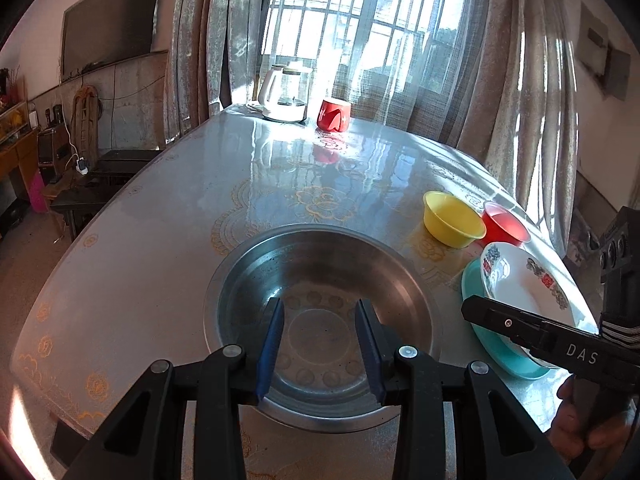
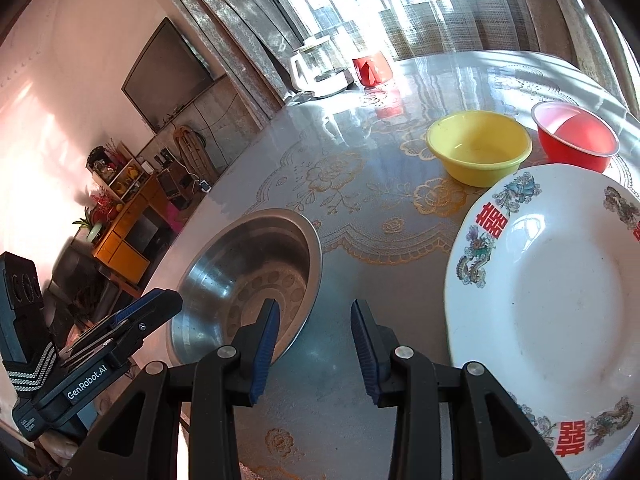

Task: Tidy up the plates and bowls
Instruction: 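Move both grippers over to the yellow plastic bowl rim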

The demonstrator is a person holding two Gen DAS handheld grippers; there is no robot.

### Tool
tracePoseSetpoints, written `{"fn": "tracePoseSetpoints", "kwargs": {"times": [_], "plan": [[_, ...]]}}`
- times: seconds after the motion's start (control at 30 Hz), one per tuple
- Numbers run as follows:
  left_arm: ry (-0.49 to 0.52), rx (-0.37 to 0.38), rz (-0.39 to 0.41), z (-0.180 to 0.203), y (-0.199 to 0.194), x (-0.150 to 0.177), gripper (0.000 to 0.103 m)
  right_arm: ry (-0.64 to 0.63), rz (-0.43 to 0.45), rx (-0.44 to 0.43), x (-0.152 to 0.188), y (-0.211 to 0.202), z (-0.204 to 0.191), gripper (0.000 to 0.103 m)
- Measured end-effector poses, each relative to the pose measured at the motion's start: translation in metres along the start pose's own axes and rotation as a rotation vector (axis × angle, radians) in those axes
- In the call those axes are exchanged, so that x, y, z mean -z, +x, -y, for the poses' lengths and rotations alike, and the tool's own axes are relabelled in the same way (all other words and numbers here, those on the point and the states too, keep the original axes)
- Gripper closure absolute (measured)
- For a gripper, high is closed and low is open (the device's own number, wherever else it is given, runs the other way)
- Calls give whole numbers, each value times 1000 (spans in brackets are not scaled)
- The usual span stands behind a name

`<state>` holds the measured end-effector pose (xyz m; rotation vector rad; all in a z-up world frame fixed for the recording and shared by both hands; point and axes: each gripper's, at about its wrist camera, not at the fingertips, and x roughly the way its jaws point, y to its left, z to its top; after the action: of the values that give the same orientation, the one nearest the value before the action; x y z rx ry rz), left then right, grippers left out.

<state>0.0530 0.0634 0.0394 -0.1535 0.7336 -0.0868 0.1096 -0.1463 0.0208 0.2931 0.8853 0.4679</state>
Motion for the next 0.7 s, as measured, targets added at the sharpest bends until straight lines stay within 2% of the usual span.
{"fn": "tracePoseSetpoints", "kwargs": {"times": [0.53, 0.7], "plan": [[121, 43, -47, 65, 37, -31, 64, 123, 107, 57, -21, -37, 62, 66], [127, 59, -82, 79, 52, -38, 64, 158, 135, 81, -33, -47, 83, 66]]}}
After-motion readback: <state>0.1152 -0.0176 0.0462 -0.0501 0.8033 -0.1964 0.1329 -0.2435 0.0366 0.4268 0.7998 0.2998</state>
